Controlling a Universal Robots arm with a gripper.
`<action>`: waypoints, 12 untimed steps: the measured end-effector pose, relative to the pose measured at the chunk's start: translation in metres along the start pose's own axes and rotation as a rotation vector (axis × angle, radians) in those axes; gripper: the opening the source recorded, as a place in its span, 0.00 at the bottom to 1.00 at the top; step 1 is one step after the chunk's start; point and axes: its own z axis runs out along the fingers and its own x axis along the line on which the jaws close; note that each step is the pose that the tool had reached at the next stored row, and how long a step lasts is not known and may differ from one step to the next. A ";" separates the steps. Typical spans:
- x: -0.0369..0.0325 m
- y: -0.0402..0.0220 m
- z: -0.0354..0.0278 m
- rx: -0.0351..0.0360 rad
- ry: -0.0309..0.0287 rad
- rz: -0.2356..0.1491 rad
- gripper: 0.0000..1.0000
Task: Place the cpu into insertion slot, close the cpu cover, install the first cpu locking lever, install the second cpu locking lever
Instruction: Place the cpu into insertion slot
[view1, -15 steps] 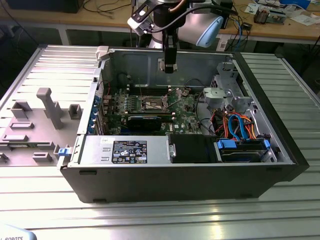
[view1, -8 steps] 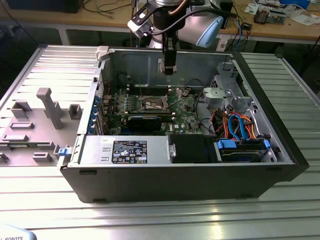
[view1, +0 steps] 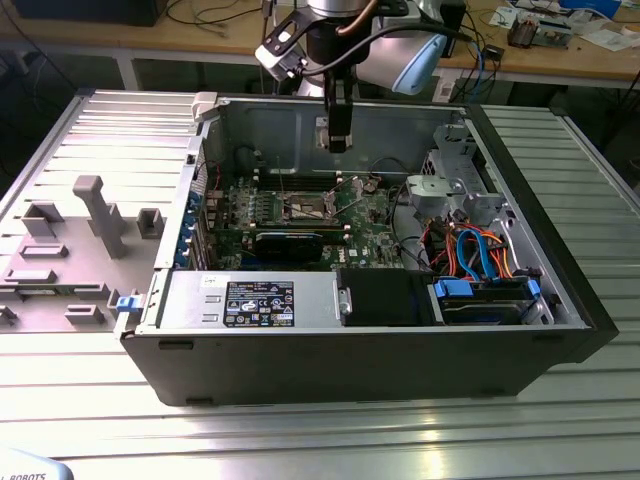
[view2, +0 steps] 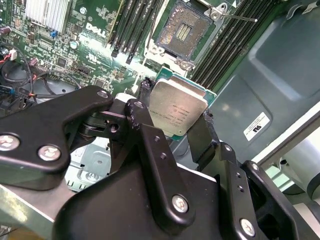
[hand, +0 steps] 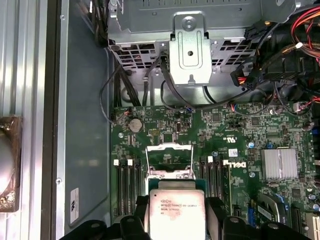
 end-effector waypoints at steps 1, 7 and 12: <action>0.0000 0.0000 0.0005 0.0000 0.0000 0.000 0.54; -0.0001 -0.0004 0.0050 0.0000 0.0000 0.000 0.54; -0.0001 -0.0006 0.0077 0.0000 0.0000 0.000 0.54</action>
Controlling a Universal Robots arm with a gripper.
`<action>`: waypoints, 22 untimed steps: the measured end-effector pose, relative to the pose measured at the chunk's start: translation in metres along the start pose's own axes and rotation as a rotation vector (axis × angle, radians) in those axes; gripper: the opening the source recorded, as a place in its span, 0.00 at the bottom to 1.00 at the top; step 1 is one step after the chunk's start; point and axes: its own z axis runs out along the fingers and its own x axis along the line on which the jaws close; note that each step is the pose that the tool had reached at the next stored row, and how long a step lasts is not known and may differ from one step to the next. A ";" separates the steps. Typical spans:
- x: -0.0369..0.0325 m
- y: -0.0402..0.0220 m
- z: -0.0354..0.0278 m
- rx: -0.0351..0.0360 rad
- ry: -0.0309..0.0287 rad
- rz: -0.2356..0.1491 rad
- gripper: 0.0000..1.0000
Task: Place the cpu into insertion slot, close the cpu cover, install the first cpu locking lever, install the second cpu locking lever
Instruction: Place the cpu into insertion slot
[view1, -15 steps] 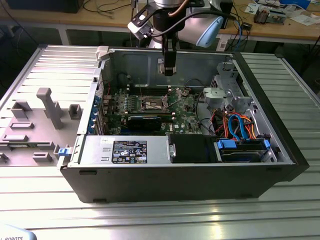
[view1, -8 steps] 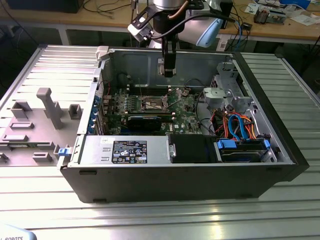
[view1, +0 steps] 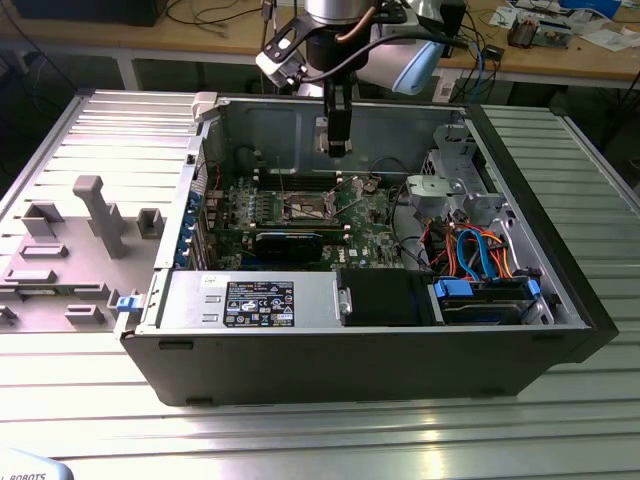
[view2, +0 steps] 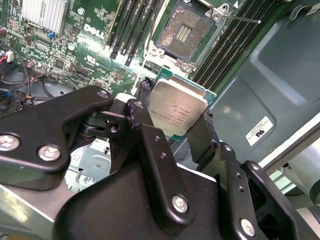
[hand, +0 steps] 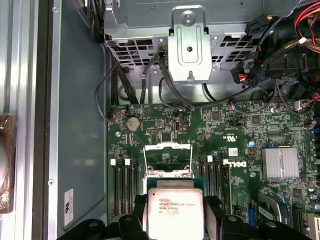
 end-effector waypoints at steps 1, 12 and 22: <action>0.0000 0.0000 0.0004 0.0000 0.0000 0.000 0.54; -0.0001 -0.0006 0.0062 0.0001 -0.0001 0.000 0.54; -0.0001 -0.0006 0.0063 0.0000 0.0007 0.000 0.54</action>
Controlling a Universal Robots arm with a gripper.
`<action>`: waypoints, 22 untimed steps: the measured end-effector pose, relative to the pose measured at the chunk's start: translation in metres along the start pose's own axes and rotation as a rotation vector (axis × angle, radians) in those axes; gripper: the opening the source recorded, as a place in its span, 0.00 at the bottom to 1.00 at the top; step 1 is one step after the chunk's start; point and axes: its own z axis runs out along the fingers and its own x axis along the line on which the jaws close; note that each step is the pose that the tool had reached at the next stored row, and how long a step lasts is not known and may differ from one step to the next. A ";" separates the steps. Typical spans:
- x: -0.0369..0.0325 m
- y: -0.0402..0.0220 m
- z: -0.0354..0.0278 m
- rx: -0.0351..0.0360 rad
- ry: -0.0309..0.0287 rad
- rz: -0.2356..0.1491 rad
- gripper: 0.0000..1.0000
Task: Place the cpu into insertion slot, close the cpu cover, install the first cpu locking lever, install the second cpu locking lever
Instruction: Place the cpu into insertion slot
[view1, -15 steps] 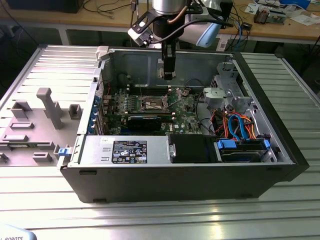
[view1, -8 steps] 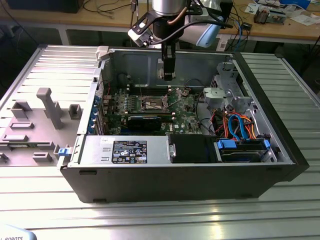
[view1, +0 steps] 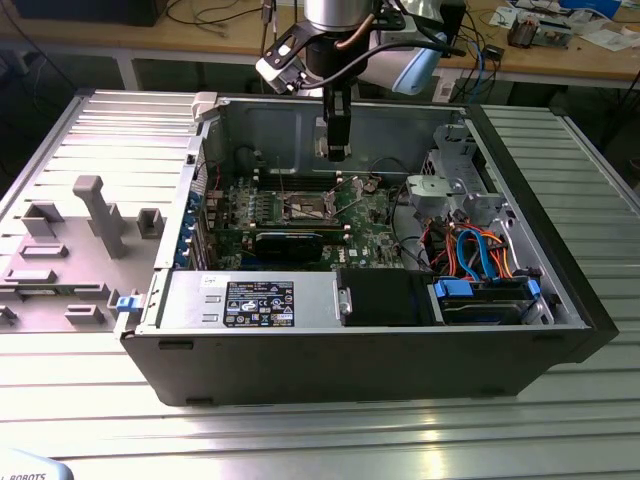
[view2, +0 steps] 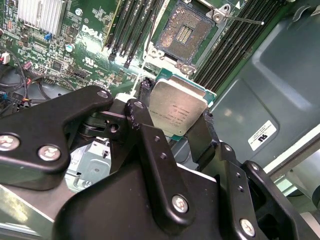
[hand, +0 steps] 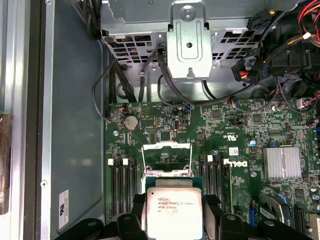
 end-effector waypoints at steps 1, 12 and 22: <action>0.0000 0.0000 0.0000 0.0000 0.0000 0.000 0.54; -0.0002 -0.0007 0.0076 -0.0025 0.0205 0.002 0.54; -0.0002 -0.0010 0.0098 -0.0034 0.0205 0.002 0.54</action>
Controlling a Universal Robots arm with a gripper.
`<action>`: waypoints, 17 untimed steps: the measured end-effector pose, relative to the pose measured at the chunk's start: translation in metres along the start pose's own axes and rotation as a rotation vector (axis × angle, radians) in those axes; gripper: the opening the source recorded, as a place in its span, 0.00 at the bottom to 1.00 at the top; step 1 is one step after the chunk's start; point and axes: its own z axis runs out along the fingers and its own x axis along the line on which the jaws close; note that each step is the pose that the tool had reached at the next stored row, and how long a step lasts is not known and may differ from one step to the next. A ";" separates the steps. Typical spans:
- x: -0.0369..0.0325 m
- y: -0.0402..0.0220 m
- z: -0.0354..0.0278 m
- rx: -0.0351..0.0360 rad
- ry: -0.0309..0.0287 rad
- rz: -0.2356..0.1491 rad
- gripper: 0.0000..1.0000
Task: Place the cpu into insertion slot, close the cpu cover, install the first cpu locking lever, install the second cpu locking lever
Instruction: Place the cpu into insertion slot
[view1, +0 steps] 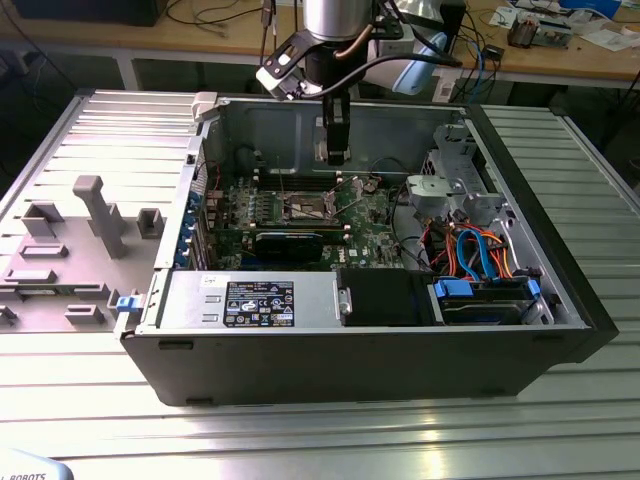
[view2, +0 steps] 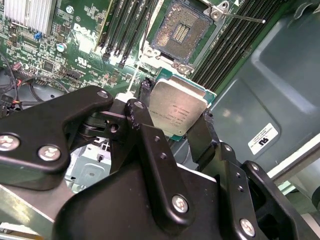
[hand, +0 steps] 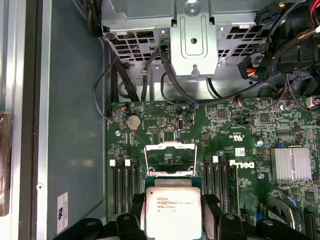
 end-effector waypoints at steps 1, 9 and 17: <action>0.0000 0.0000 0.0005 -0.0002 0.0004 0.000 0.54; -0.0008 -0.0065 0.0113 0.0011 0.0045 -0.045 0.54; -0.0019 -0.0218 0.0230 0.0015 0.0152 -0.048 0.54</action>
